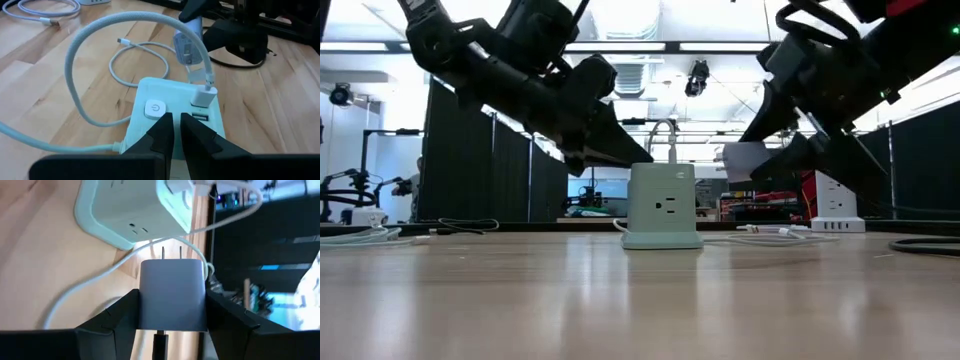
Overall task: Insert USB
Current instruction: Insert the violet charger adapter into the green outlet
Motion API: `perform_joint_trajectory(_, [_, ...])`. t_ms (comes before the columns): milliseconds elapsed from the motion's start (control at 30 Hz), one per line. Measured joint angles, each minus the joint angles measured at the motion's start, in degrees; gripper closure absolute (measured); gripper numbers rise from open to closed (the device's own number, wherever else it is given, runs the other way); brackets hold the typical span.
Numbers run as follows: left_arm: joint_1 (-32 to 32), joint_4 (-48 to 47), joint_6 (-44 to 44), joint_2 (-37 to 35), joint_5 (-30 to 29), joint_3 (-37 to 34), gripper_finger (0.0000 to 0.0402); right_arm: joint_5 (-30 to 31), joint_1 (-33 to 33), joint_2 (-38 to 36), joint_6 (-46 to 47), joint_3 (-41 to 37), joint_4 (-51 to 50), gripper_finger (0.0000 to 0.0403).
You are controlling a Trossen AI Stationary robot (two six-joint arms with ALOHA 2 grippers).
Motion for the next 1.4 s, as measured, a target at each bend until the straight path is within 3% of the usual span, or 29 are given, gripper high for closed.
perform_joint_trajectory(367, [-0.28,-3.71,1.28,-2.19,1.77,-0.04,0.0374,-0.05,-0.13,6.05,-16.71,0.02,10.65,0.0215])
perform_joint_trajectory(600, [-0.6,-13.9,3.54,-7.64,1.26,-0.26,0.0374,0.73,-1.13,7.82,-16.39,0.02,14.24,0.0215])
perform_joint_trajectory(933, [-0.71,-15.0,3.89,-7.71,0.89,-0.22,0.0374,-1.19,-2.11,8.59,-22.3,3.15,14.42,0.0215])
perform_joint_trajectory(1167, [-1.01,-17.24,2.89,-7.88,0.99,-0.03,0.0374,-1.35,-2.21,13.22,-24.34,5.76,13.88,0.0215])
perform_joint_trajectory(1400, [-1.53,-18.31,2.03,-7.97,0.55,0.02,0.0374,2.72,-3.12,18.0,-25.47,8.08,13.52,0.0215])
